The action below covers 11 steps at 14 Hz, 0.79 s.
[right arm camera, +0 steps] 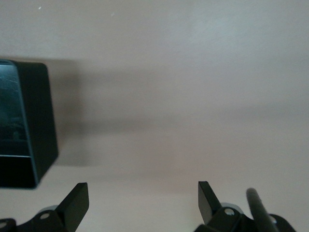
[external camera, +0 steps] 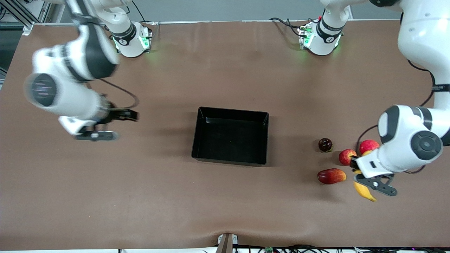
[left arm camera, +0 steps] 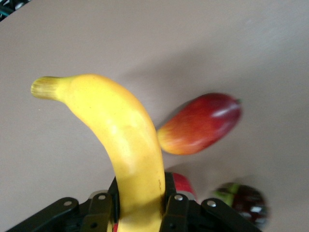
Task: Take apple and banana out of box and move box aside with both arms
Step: 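Carry the banana beside the mango while the right gripper reaches the tray, then release the banana while the right gripper grasps the tray rim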
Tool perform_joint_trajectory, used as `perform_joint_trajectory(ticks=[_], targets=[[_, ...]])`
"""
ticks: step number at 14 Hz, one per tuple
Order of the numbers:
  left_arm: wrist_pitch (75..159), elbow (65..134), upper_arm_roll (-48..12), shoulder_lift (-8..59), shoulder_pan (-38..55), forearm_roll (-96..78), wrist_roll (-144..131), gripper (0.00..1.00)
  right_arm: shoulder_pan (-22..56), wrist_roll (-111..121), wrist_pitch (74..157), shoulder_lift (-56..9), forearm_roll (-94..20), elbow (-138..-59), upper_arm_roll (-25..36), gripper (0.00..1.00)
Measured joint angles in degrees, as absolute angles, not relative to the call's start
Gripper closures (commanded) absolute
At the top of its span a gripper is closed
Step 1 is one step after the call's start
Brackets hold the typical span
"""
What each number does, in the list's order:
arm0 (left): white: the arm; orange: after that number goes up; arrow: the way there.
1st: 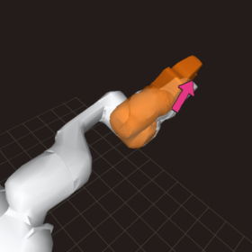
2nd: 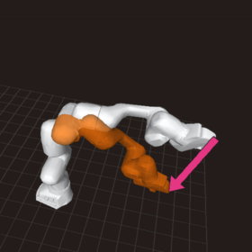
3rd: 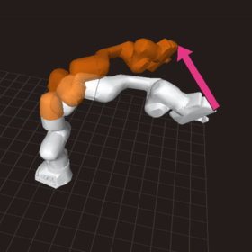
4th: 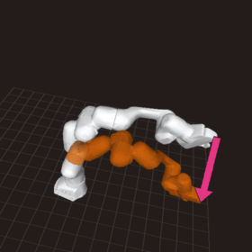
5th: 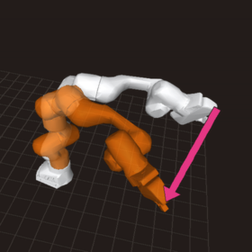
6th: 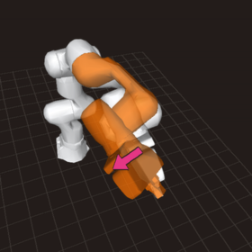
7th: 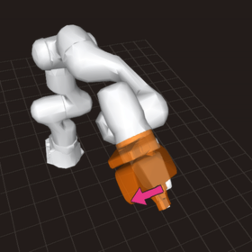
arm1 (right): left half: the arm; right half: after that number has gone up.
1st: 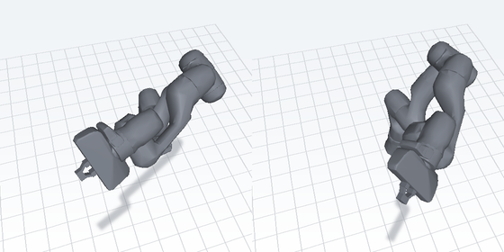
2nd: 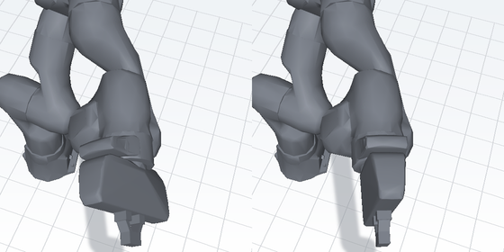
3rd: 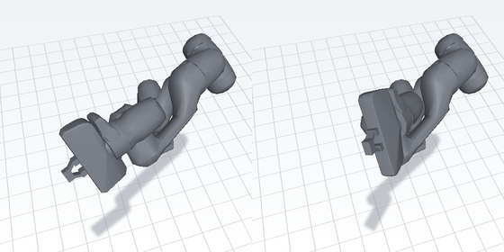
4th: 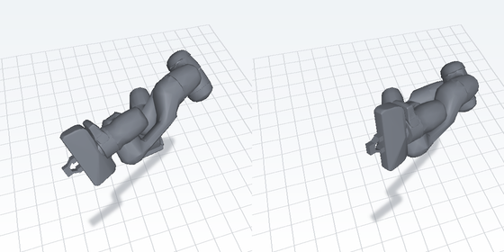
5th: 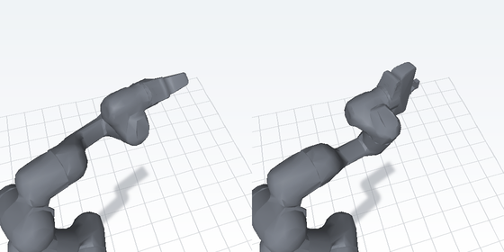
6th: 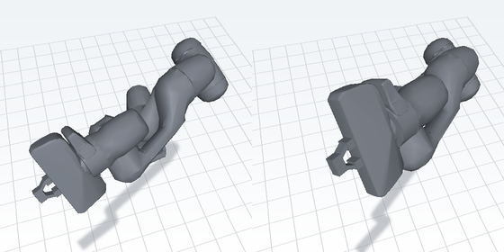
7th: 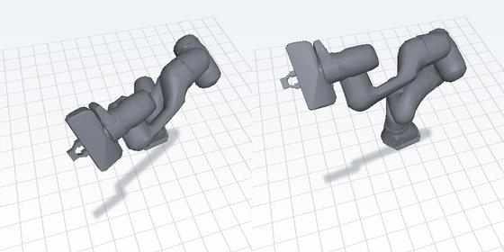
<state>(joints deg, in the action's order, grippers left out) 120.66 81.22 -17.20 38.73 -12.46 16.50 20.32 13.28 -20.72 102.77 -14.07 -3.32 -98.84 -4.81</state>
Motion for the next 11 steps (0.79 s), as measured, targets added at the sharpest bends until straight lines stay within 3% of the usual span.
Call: perform_joint_trajectory(ticks=[7,10,11], targets=[[127.85,81.24,-17.06,44.40,-17.09,18.24,34.59,1.00,24.02,-25.95,120.34,-26.08,-9.72,-99.59,-5.06,0.00],[129.74,81.24,-17.12,46.19,-16.98,23.55,37.32,1.00,25.90,-26.32,124.38,-28.70,-10.46,-99.52,-5.09,0.11],[130.07,81.23,-17.13,46.56,-16.95,23.87,39.26,1.00,26.46,-27.14,125.50,-29.31,-10.48,-99.46,-5.09,0.22]])
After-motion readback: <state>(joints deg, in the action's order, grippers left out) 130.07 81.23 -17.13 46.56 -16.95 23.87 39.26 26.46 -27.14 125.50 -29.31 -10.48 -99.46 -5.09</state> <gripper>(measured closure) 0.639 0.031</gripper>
